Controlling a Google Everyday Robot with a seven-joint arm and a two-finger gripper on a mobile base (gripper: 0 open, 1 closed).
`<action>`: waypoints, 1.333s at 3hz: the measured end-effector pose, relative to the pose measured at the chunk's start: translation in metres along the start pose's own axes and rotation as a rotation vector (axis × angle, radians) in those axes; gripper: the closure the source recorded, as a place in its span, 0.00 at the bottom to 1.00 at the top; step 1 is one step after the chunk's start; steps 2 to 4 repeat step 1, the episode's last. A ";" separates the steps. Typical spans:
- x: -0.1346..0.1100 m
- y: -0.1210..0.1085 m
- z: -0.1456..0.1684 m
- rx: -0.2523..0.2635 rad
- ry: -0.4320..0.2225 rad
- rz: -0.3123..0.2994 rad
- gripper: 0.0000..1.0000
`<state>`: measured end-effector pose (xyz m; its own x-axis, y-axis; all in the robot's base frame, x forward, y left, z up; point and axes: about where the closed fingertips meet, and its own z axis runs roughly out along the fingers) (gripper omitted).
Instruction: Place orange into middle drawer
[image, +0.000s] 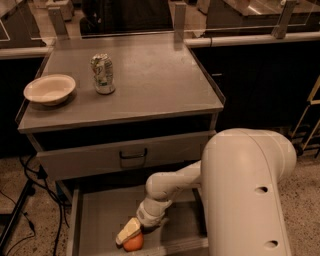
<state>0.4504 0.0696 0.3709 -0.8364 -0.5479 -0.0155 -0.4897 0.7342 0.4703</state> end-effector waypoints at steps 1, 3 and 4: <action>0.000 0.000 0.000 0.000 0.000 0.000 0.00; 0.000 0.000 0.000 0.000 0.000 0.000 0.00; 0.000 0.000 0.000 0.000 0.000 0.000 0.00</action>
Offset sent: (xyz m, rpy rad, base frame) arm 0.0000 0.0000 0.0000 0.0000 0.0000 0.0000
